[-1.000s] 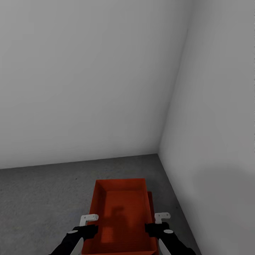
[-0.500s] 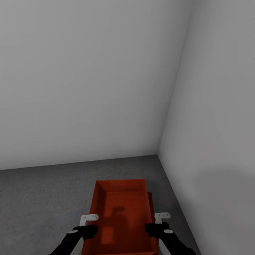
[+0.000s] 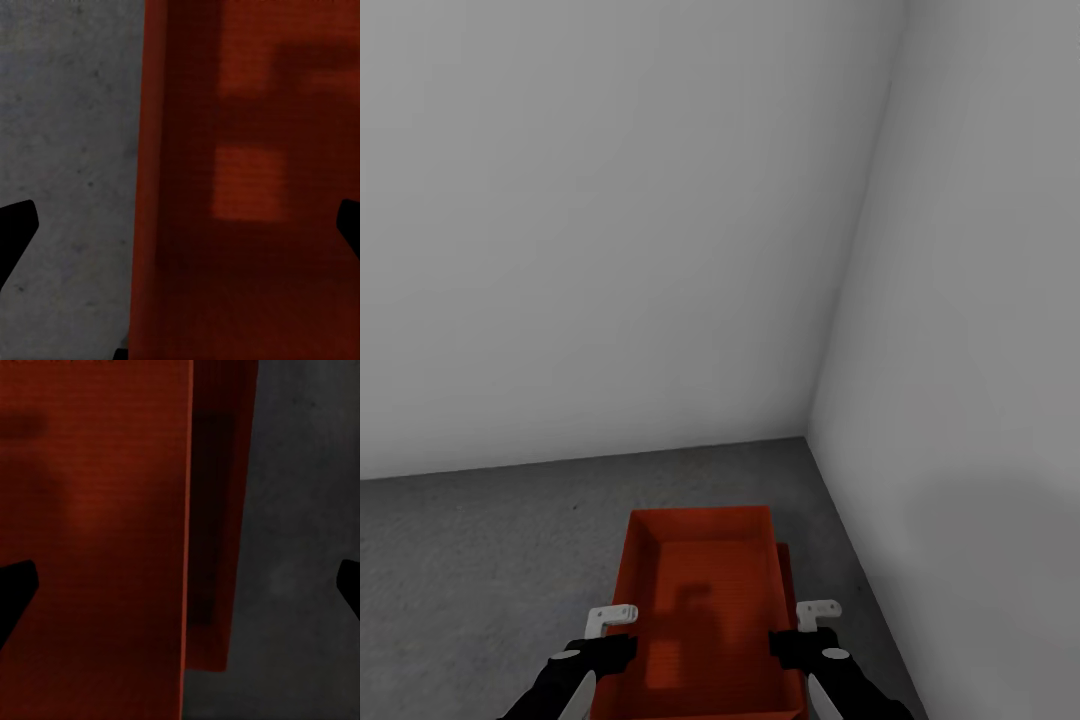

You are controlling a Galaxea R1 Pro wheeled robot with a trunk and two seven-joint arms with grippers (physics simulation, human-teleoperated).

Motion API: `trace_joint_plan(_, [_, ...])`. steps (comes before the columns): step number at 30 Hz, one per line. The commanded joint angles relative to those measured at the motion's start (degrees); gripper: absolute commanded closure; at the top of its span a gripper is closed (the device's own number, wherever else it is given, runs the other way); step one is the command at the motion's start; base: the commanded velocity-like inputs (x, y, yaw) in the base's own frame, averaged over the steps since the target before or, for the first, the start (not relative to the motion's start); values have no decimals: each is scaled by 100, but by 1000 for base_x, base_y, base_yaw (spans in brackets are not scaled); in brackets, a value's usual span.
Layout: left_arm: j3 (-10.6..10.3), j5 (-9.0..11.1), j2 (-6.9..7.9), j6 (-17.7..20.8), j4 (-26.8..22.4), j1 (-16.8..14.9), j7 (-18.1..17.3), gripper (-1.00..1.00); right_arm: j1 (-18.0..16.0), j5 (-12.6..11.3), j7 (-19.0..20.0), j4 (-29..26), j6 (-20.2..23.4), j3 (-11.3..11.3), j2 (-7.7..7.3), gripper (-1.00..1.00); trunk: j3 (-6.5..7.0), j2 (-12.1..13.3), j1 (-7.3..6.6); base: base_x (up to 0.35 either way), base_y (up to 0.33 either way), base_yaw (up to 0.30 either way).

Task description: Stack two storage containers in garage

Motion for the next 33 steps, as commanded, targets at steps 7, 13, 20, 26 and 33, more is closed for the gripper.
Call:
trace_joint_plan(7, [-35, 60, 9, 18, -11, -3, 57, -100, -3, -58, -53, -11, 24, 38, -6, -100, -5, -2, 0, 0, 0, 0])
trace_joint_plan(13, [-35, 60, 9, 18, -11, -3, 59, -100, -3, -58, -53, -11, 24, 38, -7, -100, -5, -2, 0, 0, 0, 0])
trace_joint_plan(20, [-35, 60, 9, 18, -11, -3, 57, -100, -3, -58, -47, -11, 24, 38, -7, -100, -5, -2, 0, 0, 0, 0])
trace_joint_plan(26, [-35, 60, 9, 18, -11, -3, 57, -100, -3, -58, -45, -11, 24, 38, -7, -100, -5, -2, 0, 0, 0, 0])
trace_joint_plan(33, [-35, 60, 9, 18, -11, -3, 57, -100, -3, -58, -44, -11, 24, 38, -6, -100, -5, -2, 0, 0, 0, 0])
